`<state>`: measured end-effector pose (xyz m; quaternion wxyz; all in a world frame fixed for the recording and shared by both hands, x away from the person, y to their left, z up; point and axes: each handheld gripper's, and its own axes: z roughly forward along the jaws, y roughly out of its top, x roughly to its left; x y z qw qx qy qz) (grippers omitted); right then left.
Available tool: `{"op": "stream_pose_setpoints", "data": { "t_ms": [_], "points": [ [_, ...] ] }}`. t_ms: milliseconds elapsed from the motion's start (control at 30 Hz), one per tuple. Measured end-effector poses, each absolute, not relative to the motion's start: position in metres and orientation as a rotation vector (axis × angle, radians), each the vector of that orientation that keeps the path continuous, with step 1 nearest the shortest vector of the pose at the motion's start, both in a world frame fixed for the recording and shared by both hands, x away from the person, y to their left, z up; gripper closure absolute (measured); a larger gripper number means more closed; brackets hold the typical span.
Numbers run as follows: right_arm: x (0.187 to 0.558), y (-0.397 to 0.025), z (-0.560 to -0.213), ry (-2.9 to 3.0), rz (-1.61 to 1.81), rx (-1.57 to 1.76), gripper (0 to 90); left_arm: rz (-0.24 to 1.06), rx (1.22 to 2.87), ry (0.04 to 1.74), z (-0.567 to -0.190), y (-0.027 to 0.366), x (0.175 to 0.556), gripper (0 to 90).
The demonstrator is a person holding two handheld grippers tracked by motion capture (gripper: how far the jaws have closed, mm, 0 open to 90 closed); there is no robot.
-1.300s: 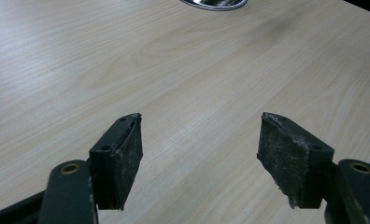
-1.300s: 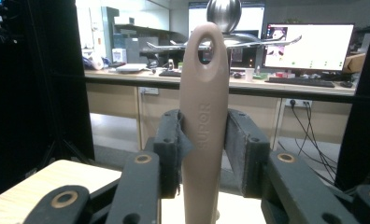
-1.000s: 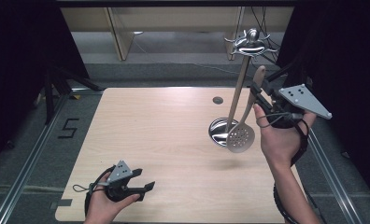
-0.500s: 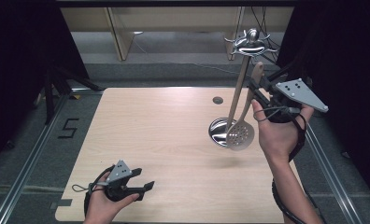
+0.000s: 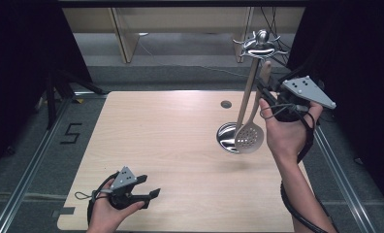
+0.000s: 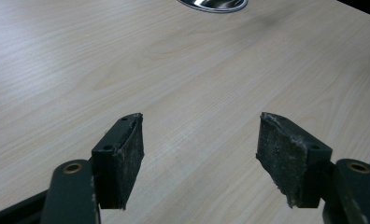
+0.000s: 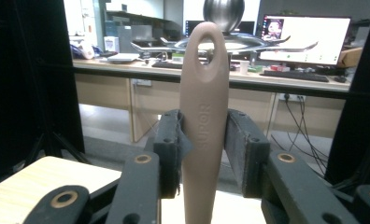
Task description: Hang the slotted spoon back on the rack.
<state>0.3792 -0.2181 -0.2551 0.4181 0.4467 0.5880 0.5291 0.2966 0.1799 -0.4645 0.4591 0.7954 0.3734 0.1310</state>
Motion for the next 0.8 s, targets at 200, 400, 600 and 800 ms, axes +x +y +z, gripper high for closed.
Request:
{"op": "stream_pose_setpoints", "data": {
  "t_ms": [200,400,600,800],
  "points": [
    [0.383,-0.218,-0.256,1.464,1.314,1.135,67.5,0.312,1.977,0.908,-0.464,0.180,0.297,31.2],
    [0.386,-0.217,-0.253,1.462,1.306,1.148,67.5,0.317,1.978,0.911,-0.464,0.180,0.297,31.2],
    [0.392,-0.216,-0.254,1.477,1.288,1.161,67.4,0.308,1.979,0.900,-0.464,0.181,0.297,31.3],
    [0.396,-0.214,-0.254,1.480,1.284,1.178,67.4,0.316,1.973,0.902,-0.464,0.180,0.297,31.3]
  ]
}}
